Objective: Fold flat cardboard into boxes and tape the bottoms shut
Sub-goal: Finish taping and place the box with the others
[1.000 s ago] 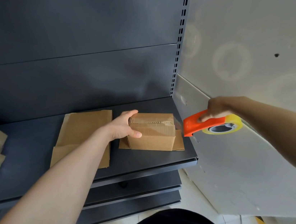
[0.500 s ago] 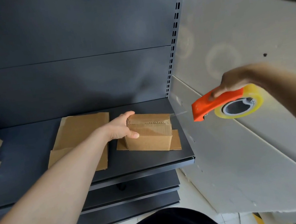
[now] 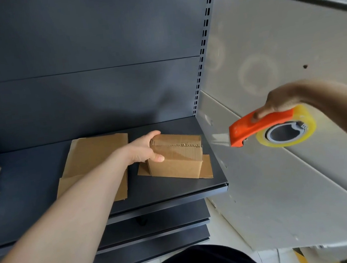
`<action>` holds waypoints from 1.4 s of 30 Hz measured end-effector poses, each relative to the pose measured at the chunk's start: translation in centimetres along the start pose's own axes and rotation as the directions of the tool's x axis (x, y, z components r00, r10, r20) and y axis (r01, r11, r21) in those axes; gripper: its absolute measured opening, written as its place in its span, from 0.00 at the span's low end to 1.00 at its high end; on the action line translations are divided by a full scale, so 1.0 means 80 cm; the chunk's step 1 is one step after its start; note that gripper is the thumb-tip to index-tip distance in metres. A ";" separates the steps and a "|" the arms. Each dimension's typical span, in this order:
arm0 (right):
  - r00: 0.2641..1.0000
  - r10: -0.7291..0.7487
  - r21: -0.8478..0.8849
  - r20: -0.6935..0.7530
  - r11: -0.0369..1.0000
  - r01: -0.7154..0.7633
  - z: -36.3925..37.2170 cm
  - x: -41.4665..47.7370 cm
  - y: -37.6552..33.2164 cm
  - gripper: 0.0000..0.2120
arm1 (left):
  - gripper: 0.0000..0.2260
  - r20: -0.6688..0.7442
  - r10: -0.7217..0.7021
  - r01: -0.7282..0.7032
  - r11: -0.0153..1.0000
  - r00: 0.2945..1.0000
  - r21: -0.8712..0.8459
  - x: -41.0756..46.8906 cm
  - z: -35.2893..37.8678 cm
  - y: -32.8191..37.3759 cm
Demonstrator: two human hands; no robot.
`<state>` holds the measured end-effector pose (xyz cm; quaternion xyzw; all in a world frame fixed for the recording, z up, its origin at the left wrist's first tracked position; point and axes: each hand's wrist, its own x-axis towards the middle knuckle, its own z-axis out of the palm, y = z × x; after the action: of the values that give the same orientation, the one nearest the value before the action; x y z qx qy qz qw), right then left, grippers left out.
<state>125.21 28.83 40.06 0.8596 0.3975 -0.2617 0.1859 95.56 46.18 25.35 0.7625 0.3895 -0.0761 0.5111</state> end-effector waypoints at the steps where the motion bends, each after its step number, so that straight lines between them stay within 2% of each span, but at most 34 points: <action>1: 1.000 0.020 -0.063 -0.012 0.998 -0.021 0.008 0.006 0.001 0.27 | 0.42 0.002 -0.002 0.002 1.000 1.000 0.000 0.000 0.000 0.001; 3: 0.999 0.041 -0.075 -0.029 0.996 -0.044 0.026 0.015 0.002 0.27 | 0.42 0.004 -0.008 0.008 1.000 1.000 -0.001 0.000 -0.001 0.002; 12: 1.000 0.005 0.090 -0.020 0.996 -0.003 0.083 0.052 -0.002 0.27 | 0.41 0.005 -0.036 0.036 0.999 0.999 -0.033 0.004 0.000 -0.001; 22: 0.996 -0.082 0.093 -0.043 0.992 0.085 0.102 0.064 -0.046 0.26 | 0.42 0.033 -0.047 0.050 0.994 0.998 -0.096 0.010 0.000 -0.010; 26: 0.992 -0.111 0.079 -0.065 0.990 0.116 0.104 0.067 -0.076 0.33 | 0.42 0.039 -0.046 0.050 0.993 0.998 -0.108 0.010 0.002 -0.011; 30: 0.989 -0.118 0.065 -0.086 0.990 0.124 0.104 0.067 -0.093 0.33 | 0.42 0.038 -0.046 0.050 0.992 0.998 -0.116 0.010 0.003 -0.012; 34: 0.983 -0.115 0.015 -0.142 0.993 0.119 0.105 0.067 -0.101 0.32 | 0.42 0.041 -0.041 0.046 0.992 0.998 -0.120 0.009 0.003 -0.010; 37: 0.967 -0.140 -0.085 -0.211 0.989 0.125 0.119 0.064 -0.112 0.26 | 0.42 0.040 -0.032 0.037 0.992 0.999 -0.124 0.009 0.005 -0.011; 42: 0.941 -0.018 0.061 -0.338 0.997 0.041 0.091 0.081 -0.093 0.25 | 0.44 0.040 -0.014 0.020 0.988 0.999 -0.151 0.009 0.005 -0.014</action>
<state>120.75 33.38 29.60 0.8913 0.4275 -0.1265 0.0821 95.39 46.40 24.00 0.7164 0.3905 -0.0656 0.5745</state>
